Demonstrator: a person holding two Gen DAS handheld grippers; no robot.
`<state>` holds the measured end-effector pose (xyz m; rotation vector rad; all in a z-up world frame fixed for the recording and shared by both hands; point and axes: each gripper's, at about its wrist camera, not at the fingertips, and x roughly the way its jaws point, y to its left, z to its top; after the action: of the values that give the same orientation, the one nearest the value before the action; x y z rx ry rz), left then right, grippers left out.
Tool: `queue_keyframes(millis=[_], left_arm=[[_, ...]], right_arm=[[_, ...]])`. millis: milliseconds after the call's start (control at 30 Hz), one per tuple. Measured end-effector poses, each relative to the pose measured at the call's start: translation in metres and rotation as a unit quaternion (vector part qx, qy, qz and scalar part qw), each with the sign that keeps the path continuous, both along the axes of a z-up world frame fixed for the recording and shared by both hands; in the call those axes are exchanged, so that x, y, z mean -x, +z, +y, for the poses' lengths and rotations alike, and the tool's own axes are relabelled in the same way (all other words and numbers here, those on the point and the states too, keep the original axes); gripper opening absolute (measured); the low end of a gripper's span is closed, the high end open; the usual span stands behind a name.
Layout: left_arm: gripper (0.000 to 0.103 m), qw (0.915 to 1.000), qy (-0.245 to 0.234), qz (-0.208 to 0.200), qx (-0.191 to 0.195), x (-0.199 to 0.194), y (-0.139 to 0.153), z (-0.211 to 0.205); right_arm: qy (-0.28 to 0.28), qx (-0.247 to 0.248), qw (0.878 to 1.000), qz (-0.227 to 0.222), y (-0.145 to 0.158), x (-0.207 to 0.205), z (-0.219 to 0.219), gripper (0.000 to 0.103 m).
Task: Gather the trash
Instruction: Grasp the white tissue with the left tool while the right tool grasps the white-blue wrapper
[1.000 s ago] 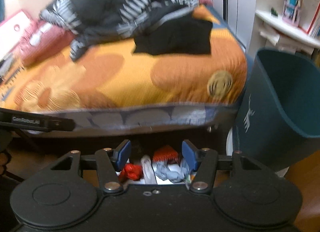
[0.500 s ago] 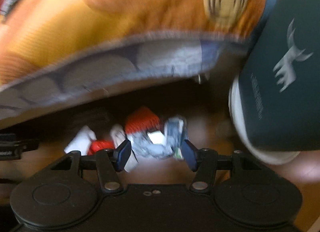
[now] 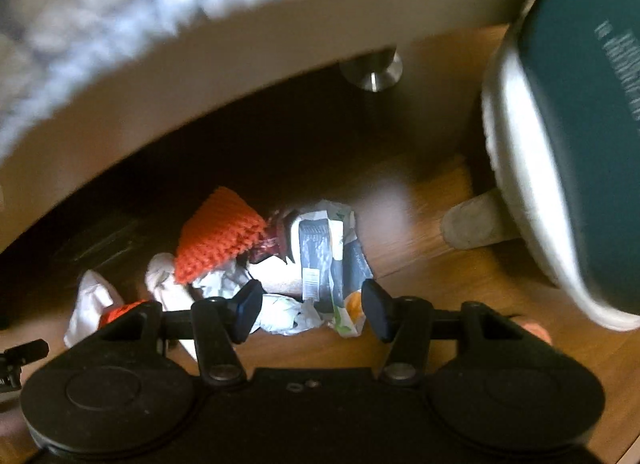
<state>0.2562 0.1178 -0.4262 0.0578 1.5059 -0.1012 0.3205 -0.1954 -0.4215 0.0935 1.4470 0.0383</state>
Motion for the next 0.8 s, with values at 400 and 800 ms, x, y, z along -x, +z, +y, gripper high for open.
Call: queue_keyframes(millis=[400, 800], left_arm=[[0.087, 0.9987, -0.010, 0.008, 0.050, -0.013, -0.049, 0.003], [0.087, 0.9915, 0.118, 0.022, 0.049, -0.024, -0.091, 0.017]], right_arm=[[-0.005, 0.013, 1.000, 0.007, -0.053, -0.019, 0.000, 0.052], [0.009, 0.028, 1.000, 0.010, -0.074, -0.021, 0.005, 0.009]])
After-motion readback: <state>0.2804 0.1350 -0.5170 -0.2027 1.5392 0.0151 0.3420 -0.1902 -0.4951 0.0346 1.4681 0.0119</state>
